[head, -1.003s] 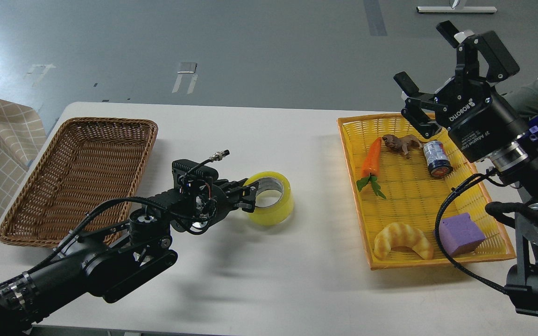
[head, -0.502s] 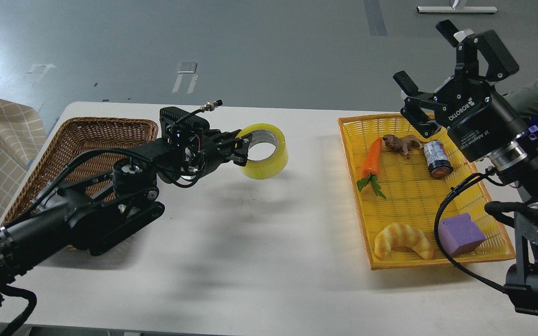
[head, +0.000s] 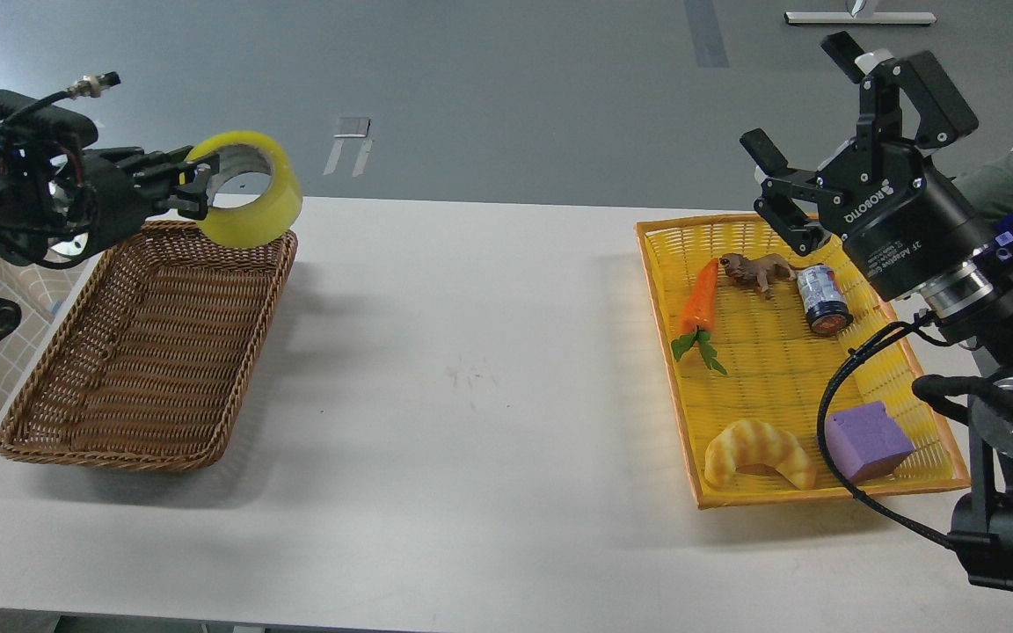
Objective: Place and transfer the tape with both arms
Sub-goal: 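Carry the tape roll with the left gripper into the wicker basket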
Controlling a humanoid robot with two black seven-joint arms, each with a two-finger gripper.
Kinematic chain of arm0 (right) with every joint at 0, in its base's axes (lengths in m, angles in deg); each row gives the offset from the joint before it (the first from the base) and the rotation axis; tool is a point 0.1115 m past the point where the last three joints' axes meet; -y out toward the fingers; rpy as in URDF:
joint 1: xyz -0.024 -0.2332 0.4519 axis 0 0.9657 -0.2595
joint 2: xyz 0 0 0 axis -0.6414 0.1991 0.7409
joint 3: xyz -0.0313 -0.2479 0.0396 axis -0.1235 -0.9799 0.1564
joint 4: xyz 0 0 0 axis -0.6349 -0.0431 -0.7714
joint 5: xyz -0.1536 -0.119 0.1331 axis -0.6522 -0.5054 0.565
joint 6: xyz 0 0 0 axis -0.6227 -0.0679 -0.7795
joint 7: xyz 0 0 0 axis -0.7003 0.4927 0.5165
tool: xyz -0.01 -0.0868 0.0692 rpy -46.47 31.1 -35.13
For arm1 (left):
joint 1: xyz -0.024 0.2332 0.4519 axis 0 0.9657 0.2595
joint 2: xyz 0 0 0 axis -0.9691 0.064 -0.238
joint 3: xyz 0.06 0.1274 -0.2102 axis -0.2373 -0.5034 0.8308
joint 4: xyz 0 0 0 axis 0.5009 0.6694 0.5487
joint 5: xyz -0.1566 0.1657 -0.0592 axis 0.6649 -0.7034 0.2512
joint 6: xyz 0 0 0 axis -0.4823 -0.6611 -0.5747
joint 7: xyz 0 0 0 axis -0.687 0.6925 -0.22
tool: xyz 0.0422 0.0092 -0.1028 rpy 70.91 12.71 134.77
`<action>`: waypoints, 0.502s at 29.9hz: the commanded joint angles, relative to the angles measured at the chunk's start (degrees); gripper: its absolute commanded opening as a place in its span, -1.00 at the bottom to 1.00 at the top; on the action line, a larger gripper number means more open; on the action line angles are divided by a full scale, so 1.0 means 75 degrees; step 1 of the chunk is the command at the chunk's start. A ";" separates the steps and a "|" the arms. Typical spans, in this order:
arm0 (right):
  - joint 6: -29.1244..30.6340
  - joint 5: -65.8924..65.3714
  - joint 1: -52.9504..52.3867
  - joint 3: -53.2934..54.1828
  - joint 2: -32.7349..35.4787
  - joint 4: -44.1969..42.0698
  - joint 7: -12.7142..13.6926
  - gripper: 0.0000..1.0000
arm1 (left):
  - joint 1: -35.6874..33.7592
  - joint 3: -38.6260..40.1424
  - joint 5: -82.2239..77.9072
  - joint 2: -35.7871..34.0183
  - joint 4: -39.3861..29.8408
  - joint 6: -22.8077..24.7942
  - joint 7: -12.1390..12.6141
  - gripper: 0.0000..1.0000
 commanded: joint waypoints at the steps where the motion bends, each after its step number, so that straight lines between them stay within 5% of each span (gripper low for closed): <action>1: 0.0000 -0.0012 0.0001 -0.0006 -0.0045 0.0000 0.0000 1.00 | 0.0563 -0.0005 0.0294 -0.0577 0.0131 -0.0193 -0.0180 -0.67; 15: 0.0000 -0.0012 -0.0023 -0.0111 0.0014 0.0059 0.0000 1.00 | 0.1713 -0.0016 0.0412 -0.0169 0.2041 -0.1038 -0.1270 -0.67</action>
